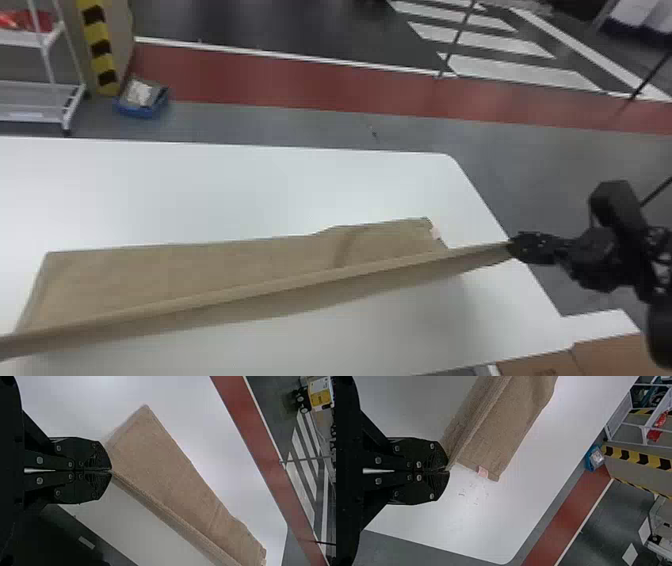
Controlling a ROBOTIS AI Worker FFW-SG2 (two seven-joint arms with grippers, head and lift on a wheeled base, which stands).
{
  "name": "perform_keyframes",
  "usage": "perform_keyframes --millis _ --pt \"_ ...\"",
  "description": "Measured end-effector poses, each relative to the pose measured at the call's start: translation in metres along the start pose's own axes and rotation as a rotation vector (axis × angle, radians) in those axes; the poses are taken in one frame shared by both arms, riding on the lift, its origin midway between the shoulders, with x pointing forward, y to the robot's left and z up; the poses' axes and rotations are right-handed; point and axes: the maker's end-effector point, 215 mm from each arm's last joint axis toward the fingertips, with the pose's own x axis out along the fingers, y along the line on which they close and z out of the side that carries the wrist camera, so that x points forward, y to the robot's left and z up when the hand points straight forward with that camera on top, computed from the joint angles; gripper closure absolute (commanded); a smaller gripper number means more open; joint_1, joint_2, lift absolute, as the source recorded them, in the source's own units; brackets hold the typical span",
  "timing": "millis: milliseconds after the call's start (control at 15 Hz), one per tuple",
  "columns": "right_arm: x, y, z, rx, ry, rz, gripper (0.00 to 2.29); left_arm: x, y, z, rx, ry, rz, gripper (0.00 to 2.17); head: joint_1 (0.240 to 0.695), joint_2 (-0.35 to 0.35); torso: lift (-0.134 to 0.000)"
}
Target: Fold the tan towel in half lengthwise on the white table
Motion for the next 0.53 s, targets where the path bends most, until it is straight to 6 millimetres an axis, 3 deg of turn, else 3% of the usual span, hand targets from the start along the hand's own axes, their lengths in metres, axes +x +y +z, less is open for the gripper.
perform_keyframes --millis 133,267,533 --pt "0.004 -0.005 0.003 0.013 0.0 -0.003 2.04 -0.006 0.008 0.012 -0.008 -0.015 0.031 1.35 0.695 -0.29 -0.098" --pt "0.016 -0.004 0.007 0.008 0.016 0.012 2.04 0.002 0.019 0.023 -0.019 -0.027 0.045 1.35 0.695 -0.28 -0.098" --pt "0.056 -0.004 0.019 -0.012 0.082 0.052 2.04 0.049 0.044 0.028 -0.025 0.034 0.039 1.35 0.695 -0.24 -0.098"
